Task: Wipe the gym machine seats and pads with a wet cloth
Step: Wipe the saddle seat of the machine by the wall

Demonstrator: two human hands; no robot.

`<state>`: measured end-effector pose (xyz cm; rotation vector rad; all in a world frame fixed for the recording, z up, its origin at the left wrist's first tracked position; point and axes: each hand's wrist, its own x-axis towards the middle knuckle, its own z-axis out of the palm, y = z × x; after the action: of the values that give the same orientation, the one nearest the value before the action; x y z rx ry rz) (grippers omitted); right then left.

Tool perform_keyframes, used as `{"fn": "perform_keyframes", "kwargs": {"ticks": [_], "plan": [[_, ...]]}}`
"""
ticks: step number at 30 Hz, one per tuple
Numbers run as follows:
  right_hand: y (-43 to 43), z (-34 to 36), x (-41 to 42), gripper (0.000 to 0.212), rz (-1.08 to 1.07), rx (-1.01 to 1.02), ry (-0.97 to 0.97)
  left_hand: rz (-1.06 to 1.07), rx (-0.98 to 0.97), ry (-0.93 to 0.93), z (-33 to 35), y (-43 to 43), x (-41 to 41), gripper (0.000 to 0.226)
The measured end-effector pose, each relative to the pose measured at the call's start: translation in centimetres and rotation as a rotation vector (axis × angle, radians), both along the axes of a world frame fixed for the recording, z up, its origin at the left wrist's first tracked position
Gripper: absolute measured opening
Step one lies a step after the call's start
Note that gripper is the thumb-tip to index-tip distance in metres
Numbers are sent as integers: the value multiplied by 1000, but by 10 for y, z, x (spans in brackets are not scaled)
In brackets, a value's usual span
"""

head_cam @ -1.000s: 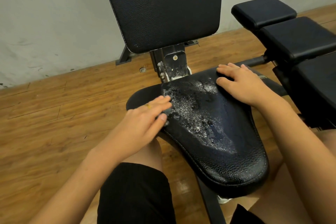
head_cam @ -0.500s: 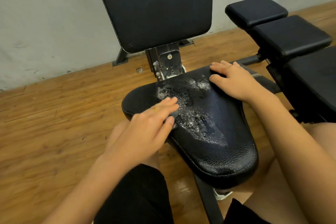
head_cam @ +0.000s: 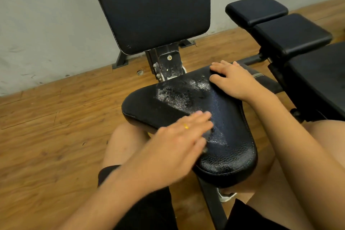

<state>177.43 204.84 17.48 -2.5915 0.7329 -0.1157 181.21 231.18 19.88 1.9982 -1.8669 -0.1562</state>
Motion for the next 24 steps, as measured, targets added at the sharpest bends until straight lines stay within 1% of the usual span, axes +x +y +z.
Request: {"fn": "perform_keyframes", "kwargs": {"ticks": [2,3,5,8,12,14,16,18,20,22,24], "plan": [[-1,0,-2,49,-12,15,0,-177,-73,-48,2,-5,-47,42],[-2,0,-2,49,-15,21,-1,-216,-78,-27,3,-8,-61,42],[-2,0,-2,49,-12,27,-3,-203,-79,42,1,-12,-62,41],[-1,1,0,50,-8,17,-2,-29,-78,100,-4,-8,-26,40],[0,1,-2,49,-4,13,4,316,37,94,-21,14,48,48],[-1,1,-2,50,-1,14,0,482,52,122,-28,20,81,44],[-2,0,-2,50,-5,17,0,579,57,113,-31,18,97,39],[-2,-1,-2,50,-5,18,1,561,54,97,-32,15,92,39],[-2,-1,-2,50,-2,13,-4,457,15,91,-28,12,68,42],[-1,-1,-2,49,-4,7,-8,300,-46,98,-20,7,33,45],[-1,-2,-1,49,-9,6,-9,100,-95,143,-13,-1,-5,42]]}}
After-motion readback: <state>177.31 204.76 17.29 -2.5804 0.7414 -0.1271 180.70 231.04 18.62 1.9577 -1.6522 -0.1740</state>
